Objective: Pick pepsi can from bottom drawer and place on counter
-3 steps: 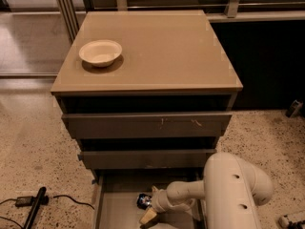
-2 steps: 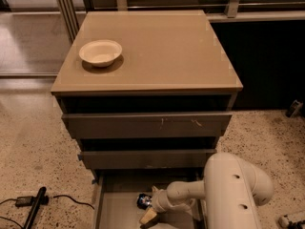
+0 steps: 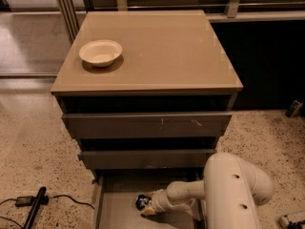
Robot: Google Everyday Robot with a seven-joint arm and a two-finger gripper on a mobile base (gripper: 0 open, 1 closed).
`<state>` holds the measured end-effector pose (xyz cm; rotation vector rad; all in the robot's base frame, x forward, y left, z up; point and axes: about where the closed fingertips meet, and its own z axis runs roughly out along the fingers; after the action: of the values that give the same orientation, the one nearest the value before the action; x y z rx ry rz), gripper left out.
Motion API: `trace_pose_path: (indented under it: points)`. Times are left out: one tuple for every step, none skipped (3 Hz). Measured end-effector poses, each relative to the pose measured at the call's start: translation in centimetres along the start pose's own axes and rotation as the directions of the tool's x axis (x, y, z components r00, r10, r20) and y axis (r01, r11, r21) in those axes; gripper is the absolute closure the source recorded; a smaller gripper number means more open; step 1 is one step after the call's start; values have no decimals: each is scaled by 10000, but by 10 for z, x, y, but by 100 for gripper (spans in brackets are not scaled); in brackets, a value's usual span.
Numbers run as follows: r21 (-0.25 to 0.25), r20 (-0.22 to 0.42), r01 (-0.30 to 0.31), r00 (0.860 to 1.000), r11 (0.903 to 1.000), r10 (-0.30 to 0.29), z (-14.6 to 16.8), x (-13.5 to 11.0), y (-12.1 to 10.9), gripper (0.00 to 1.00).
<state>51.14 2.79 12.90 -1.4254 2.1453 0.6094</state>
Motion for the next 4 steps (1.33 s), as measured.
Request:
trace_pose_path:
  points:
    - [-1, 0, 0, 10000, 10000, 0, 0, 0, 0, 73]
    - [-1, 0, 0, 10000, 10000, 0, 0, 0, 0, 96]
    - [-2, 1, 0, 10000, 10000, 0, 0, 0, 0, 100]
    - [-103, 148, -23, 9999, 9999, 25, -7, -3, 1, 100]
